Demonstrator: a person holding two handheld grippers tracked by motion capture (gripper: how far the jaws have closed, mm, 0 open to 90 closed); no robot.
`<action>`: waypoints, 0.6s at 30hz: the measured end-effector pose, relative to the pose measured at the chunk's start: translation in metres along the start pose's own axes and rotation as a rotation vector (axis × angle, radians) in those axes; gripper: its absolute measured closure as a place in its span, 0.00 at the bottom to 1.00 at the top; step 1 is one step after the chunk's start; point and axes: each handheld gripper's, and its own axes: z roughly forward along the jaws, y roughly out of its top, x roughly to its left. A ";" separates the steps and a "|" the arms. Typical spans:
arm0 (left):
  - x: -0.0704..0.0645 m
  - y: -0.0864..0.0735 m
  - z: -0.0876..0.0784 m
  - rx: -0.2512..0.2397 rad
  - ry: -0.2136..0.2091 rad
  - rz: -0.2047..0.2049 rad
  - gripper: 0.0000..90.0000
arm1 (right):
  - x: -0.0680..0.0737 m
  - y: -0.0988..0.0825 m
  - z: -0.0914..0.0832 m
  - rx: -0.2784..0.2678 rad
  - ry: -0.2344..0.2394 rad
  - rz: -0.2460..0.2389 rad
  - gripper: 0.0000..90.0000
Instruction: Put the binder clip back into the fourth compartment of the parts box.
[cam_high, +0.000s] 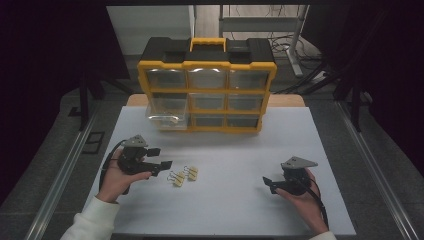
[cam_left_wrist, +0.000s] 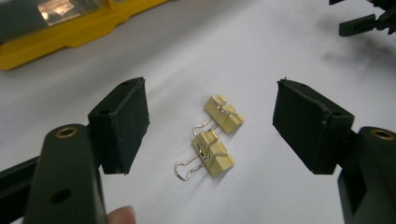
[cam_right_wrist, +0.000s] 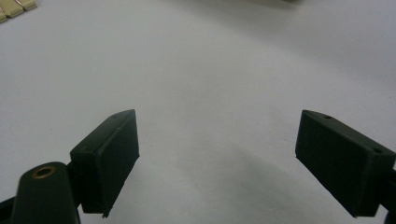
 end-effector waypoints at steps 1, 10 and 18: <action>0.000 -0.001 0.001 0.006 0.000 0.000 0.30 | 0.000 0.000 0.000 0.000 0.000 -0.001 0.16; -0.001 -0.005 0.007 0.038 -0.009 0.001 0.30 | 0.000 0.000 0.000 0.002 0.000 -0.003 0.16; -0.001 -0.011 0.011 0.058 -0.011 -0.004 0.30 | 0.000 0.000 0.001 0.002 -0.002 -0.004 0.16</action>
